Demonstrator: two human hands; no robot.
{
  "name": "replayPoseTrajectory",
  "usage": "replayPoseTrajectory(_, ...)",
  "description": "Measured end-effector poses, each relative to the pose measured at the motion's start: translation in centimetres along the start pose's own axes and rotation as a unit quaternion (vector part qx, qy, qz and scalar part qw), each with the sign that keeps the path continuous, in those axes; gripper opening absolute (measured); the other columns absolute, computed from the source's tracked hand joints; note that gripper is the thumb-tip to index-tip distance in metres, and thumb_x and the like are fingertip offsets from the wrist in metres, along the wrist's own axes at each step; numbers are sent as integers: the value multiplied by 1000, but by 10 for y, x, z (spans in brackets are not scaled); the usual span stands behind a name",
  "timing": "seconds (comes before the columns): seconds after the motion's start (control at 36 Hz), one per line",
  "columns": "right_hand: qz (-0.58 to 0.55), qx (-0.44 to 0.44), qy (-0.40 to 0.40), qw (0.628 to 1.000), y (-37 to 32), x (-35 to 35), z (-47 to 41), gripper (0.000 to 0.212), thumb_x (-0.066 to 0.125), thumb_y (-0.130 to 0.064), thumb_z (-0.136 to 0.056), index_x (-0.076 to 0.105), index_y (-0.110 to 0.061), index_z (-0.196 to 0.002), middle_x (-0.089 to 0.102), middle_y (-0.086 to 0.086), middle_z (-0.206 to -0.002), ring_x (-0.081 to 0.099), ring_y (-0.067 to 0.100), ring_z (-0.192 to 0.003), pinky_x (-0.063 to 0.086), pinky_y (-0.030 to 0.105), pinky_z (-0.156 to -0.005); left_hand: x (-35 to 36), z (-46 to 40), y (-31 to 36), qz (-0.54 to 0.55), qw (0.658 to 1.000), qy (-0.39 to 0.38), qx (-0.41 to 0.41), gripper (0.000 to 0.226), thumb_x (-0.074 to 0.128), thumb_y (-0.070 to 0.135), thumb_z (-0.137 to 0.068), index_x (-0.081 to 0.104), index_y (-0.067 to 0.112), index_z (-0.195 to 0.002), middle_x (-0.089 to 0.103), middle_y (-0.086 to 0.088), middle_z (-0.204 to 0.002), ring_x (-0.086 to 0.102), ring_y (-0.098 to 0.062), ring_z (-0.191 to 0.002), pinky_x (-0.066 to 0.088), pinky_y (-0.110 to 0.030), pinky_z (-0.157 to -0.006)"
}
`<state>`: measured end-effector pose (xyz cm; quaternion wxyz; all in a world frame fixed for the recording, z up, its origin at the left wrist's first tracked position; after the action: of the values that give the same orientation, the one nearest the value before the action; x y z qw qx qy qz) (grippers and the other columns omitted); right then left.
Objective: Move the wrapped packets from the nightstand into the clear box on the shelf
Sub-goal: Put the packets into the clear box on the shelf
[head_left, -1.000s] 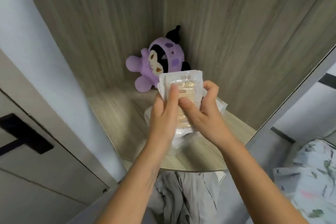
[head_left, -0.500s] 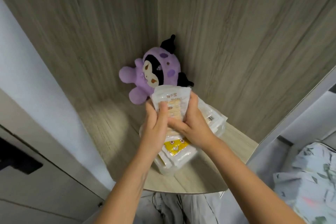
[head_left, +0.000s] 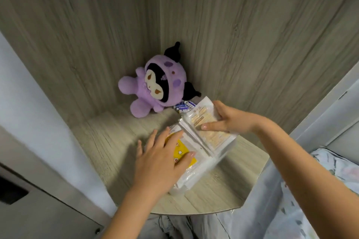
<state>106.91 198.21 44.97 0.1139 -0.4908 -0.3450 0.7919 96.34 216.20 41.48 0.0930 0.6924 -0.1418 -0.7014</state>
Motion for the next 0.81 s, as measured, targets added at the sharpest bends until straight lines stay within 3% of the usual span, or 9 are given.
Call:
replayPoseTrajectory(0.08, 18, 10, -7, 1000, -1, 7, -3, 49, 70, -54, -75, 40, -19, -92, 48, -6, -80, 47, 2, -70, 46, 19, -66, -1, -1, 0, 26, 1000, -14, 4, 73, 29, 73, -84, 3, 47, -148, 5, 20, -158, 2, -12, -147, 18, -45, -118)
replayPoseTrajectory(0.11, 12, 4, -15, 1000, -5, 11, -3, 52, 69, -57, -75, 42, -20, -99, 56, -3, -83, 53, 3, -73, 49, 21, -70, -2, -1, 0, 32, 999, -14, 3, 77, 30, 73, -83, -1, 45, -148, 4, 21, -158, 1, -12, -146, 19, -44, -118)
replayPoseTrajectory(0.17, 20, -9, -21, 1000, -8, 20, -5, 83, 63, -71, -71, 39, -16, -129, 64, 10, -115, 61, 16, -106, 50, 40, -95, -1, -2, -2, 48, 999, -15, -1, 83, 30, 74, -81, -5, 43, -149, 3, 22, -158, 0, -10, -146, 21, -42, -117)
replayPoseTrajectory(0.25, 97, 10, -10, 995, -7, 24, -4, 97, 49, -61, -86, 0, -10, -152, 30, 9, -150, 24, 22, -142, 19, 34, -117, 2, -4, -4, 66, 998, -13, -6, 85, 32, 74, -82, -6, 40, -150, 3, 23, -158, -2, -8, -146, 23, -42, -116)
replayPoseTrajectory(0.31, 136, 34, 7, 990, -3, 22, -2, 96, 40, -62, -89, -10, -8, -151, 30, 10, -141, 17, 24, -142, 16, 32, -117, 2, -4, -3, 70, 997, -13, -7, 83, 34, 72, -84, -5, 39, -150, 2, 22, -158, -3, -7, -146, 23, -43, -115)
replayPoseTrajectory(0.42, 178, 38, 16, 983, -7, 23, 4, 86, 28, -60, -92, -7, -9, -152, 26, 0, -118, 23, 25, -134, 16, 35, -116, 1, -4, -3, 74, 997, -28, -15, 81, 35, 71, -85, 0, 39, -150, 2, 20, -159, -4, -8, -147, 24, -43, -115)
replayPoseTrajectory(0.56, 245, 13, 55, 968, -16, 21, 7, 88, 31, -61, -92, -6, -7, -151, 31, 11, -137, 26, 28, -135, 19, 37, -114, -1, -7, 2, 54, 997, -41, -32, 84, 35, 72, -85, 2, 34, -152, -2, 16, -160, -5, -13, -148, 22, -48, -114)
replayPoseTrajectory(0.69, 123, -8, 78, 989, -16, 18, 18, 95, 40, -56, -91, -16, -7, -149, 10, 8, -158, 8, 24, -146, 12, 35, -119, -6, 0, 0, 90, 995, 1, -33, 93, 34, 76, -81, -7, 31, -152, -8, 10, -161, -7, -11, -148, 7, -54, -118)
replayPoseTrajectory(0.81, 13, -38, 157, 987, -6, 4, 44, 95, 41, -63, -79, 3, -18, -153, 14, 1, -159, 10, 16, -146, 12, 36, -120, -18, 20, -7, 147, 988, 51, -26, 126, 24, 98, -49, -7, 32, -151, -4, 7, -161, -8, -11, -148, -3, -50, -118)
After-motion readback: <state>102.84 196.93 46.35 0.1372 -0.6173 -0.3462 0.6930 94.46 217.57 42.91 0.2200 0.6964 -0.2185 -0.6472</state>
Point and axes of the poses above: each hand's wrist, its own z-axis away from the middle knuckle, its own x-axis out of the palm, y = z × x, the point moved 6 cm from there along -z, towards the middle knuckle
